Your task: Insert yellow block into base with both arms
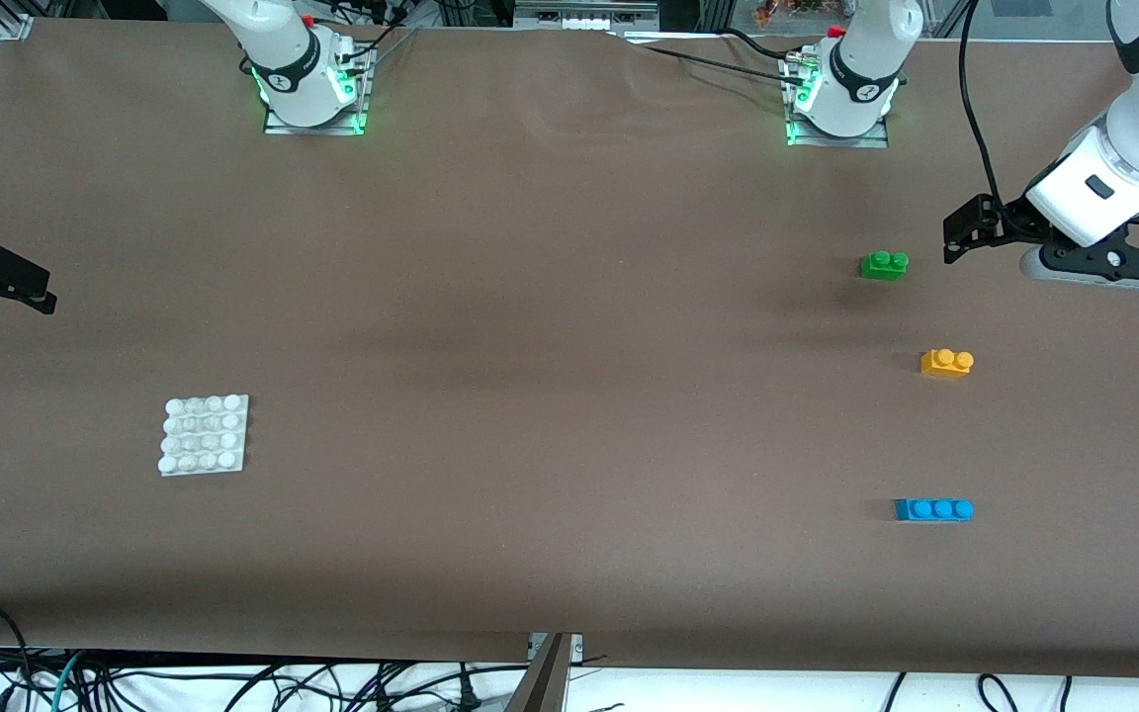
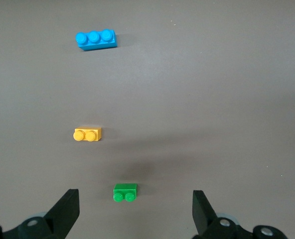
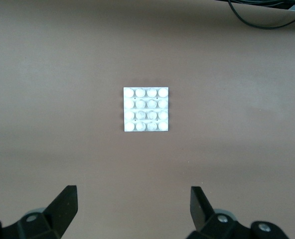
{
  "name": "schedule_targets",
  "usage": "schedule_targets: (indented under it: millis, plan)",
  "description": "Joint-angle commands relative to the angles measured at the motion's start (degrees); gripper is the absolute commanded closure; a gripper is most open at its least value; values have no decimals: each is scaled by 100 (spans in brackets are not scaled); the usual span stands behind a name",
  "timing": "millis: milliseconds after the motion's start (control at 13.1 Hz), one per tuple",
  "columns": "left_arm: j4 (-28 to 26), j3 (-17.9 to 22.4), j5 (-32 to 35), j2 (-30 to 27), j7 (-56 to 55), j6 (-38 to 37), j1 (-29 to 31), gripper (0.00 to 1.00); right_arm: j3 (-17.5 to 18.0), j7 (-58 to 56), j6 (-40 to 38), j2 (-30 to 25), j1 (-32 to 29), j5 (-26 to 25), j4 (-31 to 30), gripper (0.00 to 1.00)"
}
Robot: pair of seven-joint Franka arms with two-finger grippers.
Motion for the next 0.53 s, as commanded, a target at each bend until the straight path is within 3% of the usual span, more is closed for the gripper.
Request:
schedule_targets:
  millis: [0,457]
  plan:
    - [201,-41,122,83,8,-151,5,0,56,367,-94,-80,-61,112,-10,0]
    - [210,-41,122,83,8,-151,5,0,64,307,-94,-10,-34,104,16,0]
